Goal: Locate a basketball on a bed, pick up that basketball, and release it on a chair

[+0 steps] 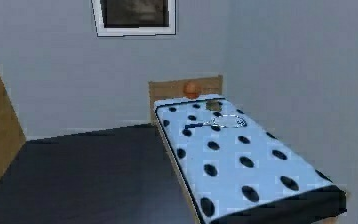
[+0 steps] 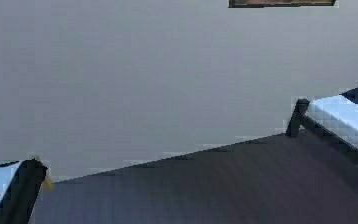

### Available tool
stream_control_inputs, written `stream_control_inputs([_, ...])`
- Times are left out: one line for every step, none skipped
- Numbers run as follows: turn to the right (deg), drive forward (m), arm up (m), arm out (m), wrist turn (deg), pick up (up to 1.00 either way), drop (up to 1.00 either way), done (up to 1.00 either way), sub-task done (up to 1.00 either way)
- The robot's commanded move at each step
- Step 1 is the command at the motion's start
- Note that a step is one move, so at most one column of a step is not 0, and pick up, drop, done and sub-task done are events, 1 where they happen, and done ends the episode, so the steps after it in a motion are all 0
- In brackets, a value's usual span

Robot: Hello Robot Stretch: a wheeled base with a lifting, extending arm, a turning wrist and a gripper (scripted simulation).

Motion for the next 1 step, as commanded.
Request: stream_control_inputs([-30.0,0.0,0.0,0.0,0.0,0.0,0.0,0.0,0.0])
